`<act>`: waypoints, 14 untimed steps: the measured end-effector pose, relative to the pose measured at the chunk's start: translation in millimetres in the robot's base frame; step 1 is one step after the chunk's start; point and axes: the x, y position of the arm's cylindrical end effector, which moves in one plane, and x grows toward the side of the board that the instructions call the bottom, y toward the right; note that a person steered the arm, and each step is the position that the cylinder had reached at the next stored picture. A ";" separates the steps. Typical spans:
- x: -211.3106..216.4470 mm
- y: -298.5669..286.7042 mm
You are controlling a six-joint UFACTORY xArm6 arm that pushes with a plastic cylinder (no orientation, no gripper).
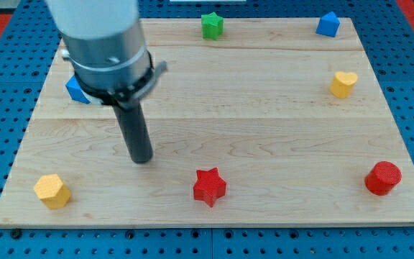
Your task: Push the red star closer to the yellow heart
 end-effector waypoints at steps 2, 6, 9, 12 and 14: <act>54.3 22.9; -3.5 164.3; 15.7 179.5; -72.3 246.2; -91.7 230.3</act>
